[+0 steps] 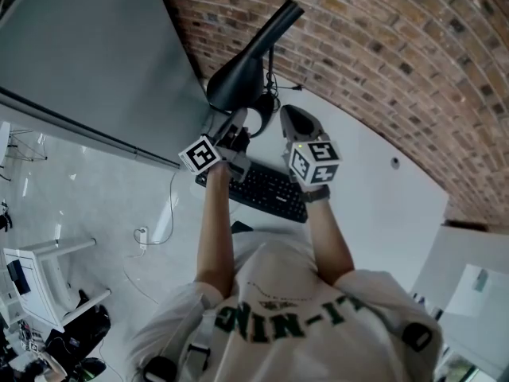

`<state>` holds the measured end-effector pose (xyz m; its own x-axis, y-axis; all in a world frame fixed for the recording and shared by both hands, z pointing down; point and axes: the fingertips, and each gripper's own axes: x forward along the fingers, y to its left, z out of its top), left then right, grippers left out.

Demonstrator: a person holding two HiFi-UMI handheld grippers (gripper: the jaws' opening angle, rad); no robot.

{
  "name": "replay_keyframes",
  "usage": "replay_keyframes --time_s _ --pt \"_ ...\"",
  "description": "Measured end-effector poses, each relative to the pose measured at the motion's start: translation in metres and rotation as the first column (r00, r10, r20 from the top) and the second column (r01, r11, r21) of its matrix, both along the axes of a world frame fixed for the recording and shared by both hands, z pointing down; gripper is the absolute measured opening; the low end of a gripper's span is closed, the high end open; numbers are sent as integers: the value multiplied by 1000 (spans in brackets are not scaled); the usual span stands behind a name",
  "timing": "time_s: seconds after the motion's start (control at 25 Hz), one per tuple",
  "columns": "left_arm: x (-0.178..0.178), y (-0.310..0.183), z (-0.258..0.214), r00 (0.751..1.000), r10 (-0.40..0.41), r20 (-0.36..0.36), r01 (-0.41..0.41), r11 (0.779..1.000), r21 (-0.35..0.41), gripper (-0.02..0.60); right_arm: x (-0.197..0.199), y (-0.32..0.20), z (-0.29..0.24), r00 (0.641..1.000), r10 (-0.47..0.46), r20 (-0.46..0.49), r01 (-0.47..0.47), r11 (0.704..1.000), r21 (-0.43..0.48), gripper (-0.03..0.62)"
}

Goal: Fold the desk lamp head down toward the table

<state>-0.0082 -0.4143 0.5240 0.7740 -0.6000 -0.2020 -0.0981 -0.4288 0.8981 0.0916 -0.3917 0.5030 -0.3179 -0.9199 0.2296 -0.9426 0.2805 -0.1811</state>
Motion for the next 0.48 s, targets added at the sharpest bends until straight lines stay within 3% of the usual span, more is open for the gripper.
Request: replay_keyframes --time_s 0.24,0.48 --pt "14 -6 7 997 37 -67 -38 999 -16 8 1 -6 5 1000 5 -6 -5 1000 -7 19" --pt "23 -9 13 995 56 -85 -59 998 -29 9 2 -7 6 1000 9 -6 -9 1000 -12 19"
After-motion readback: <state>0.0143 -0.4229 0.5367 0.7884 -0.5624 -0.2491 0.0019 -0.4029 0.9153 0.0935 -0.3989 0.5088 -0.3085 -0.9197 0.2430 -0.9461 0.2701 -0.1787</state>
